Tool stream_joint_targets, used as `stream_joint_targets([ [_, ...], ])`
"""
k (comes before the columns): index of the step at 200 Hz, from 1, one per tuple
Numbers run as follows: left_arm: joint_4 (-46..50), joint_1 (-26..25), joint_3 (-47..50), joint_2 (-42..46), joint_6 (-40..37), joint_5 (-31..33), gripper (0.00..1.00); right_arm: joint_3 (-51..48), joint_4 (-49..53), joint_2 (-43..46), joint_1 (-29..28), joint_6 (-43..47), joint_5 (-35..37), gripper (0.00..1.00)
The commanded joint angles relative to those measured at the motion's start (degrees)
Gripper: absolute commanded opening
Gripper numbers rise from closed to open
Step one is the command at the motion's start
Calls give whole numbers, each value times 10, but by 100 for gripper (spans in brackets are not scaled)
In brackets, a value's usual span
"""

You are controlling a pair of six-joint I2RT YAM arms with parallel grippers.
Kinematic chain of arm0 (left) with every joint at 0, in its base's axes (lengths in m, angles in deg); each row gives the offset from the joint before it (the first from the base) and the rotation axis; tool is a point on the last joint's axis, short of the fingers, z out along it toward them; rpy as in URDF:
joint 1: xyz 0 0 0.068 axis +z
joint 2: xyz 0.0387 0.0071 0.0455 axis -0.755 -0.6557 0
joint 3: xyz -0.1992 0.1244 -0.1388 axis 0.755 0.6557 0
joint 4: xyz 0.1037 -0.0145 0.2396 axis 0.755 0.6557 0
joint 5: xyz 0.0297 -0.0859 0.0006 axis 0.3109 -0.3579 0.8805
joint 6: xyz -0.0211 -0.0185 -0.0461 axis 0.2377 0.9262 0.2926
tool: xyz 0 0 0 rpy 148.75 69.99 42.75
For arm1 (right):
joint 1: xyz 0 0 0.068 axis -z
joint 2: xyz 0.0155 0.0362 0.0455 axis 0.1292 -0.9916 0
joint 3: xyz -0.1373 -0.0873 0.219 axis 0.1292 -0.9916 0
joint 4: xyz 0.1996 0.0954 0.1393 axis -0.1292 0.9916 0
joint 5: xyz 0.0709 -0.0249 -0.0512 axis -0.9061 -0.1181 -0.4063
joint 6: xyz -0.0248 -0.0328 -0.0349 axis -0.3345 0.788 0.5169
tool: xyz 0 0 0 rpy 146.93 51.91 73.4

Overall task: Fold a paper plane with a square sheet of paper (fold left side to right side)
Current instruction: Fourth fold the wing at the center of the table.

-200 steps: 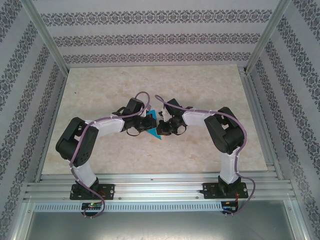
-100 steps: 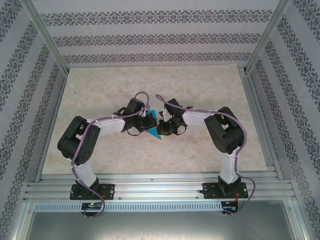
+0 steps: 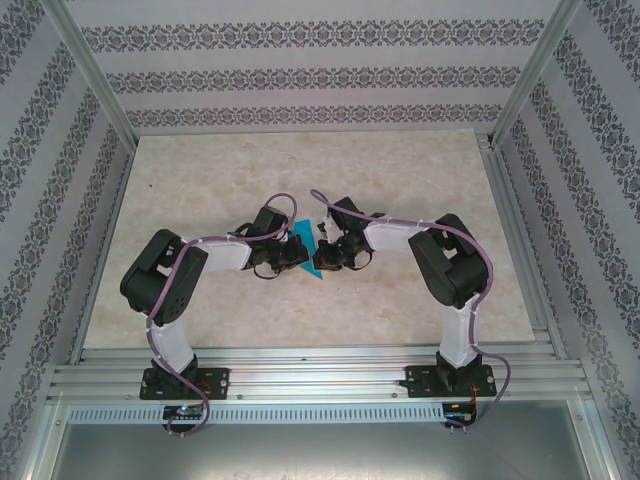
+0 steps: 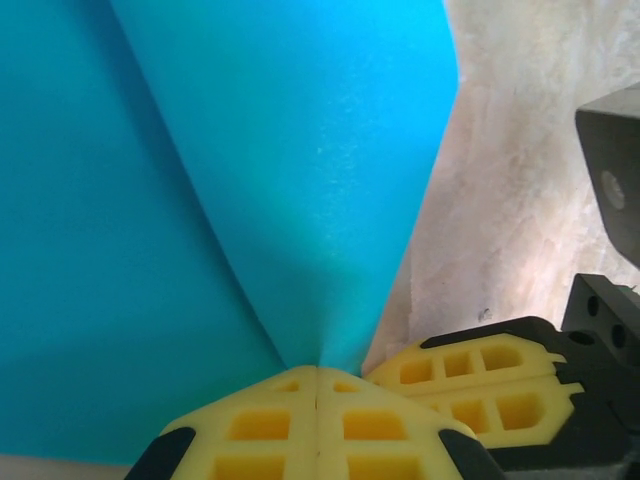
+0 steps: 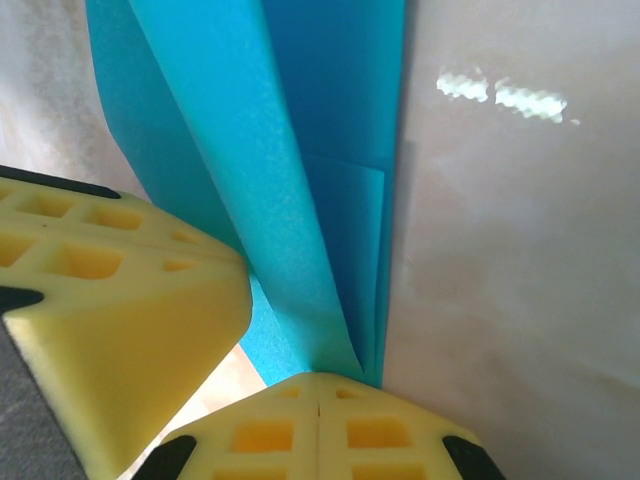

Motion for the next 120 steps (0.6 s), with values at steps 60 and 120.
stream_joint_targets([
  [60,-26,-3,-35,-32,0,-5,3,-30,96,-55,-16,18,78,3],
  [120,26,-3,-37,-56,-32,47,3,-24,118,-58,-19,25,99,2],
])
